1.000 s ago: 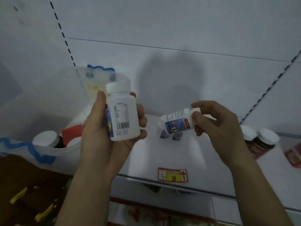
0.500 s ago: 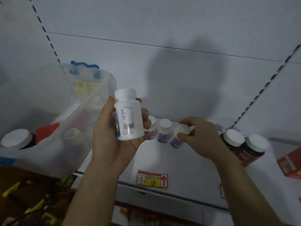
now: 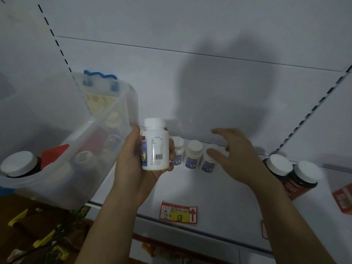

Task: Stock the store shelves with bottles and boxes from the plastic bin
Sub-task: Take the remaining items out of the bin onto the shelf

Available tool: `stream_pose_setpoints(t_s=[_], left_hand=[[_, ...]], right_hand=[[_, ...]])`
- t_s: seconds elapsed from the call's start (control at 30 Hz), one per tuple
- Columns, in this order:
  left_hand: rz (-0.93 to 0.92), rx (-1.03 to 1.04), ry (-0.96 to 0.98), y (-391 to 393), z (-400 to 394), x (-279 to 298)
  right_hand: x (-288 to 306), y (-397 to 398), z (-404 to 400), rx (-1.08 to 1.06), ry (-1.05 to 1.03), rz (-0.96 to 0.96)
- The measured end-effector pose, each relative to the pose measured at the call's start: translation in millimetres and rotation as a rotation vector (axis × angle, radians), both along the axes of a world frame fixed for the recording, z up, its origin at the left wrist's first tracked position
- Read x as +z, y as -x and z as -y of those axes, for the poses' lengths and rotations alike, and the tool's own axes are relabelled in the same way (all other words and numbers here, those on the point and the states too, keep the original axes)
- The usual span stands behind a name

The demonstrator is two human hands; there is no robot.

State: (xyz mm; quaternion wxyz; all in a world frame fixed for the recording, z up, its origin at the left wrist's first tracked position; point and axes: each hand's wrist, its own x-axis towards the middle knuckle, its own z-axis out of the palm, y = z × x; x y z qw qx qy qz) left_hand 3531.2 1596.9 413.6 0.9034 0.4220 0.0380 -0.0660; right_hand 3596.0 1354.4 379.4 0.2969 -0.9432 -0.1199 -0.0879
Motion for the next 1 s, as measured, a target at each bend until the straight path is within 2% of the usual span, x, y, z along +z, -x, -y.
stream_pose_setpoints(t_s=[0.07,0.1,0.17,0.23,0.37,0.47,0.53,0.6,0.7,0.8,0.87,1.0], left_hand=[[-0.025,0.061,-0.12,-3.7,0.4,-10.7],[-0.024,0.107,-0.197,-5.1,0.9,-17.2],[0.047,0.172,-0.371,-5.3,2.7,-27.9],[0.15,0.176,-0.5,-2.3,2.9,-36.5],[0.264,0.128,-0.599,2.6,-3.8,-46.9],[0.281,0.072,-0.642,1.8,-17.8,-58.2],[0.3,0.052,-0.765,-0.2,-29.9,-71.2],[0.318,0.096,-1.006,-5.8,-41.2,-89.8],[0.355,0.19,-1.47,-18.7,-54.5,-115.9],[0.418,0.115,-1.81,-29.9,-58.5,-127.1],[0.386,0.066,-1.904,-31.1,-56.7,-127.9],[0.355,0.038,-1.959,-29.7,-54.1,-129.9]], right_hand=[[29.8,10.3,-13.4,0.06,-0.091,0.154],[47.5,14.5,-23.5,0.136,-0.138,0.151],[81.4,19.8,-47.3,0.35,-0.175,0.009],[99.4,15.7,-68.1,0.516,-0.036,-0.119],[104.3,-5.3,-89.6,0.688,0.255,-0.191],[104.8,-15.9,-94.5,0.742,0.344,-0.255],[102.1,-18.5,-97.7,0.763,0.393,-0.257],[95.4,-19.5,-100.5,0.762,0.503,-0.19],[82.3,-20.1,-103.4,0.743,0.678,-0.1],[70.3,-22.1,-102.5,0.73,0.728,-0.077],[64.3,-23.3,-100.9,0.734,0.74,-0.067],[56.2,-22.9,-98.8,0.746,0.776,-0.051]])
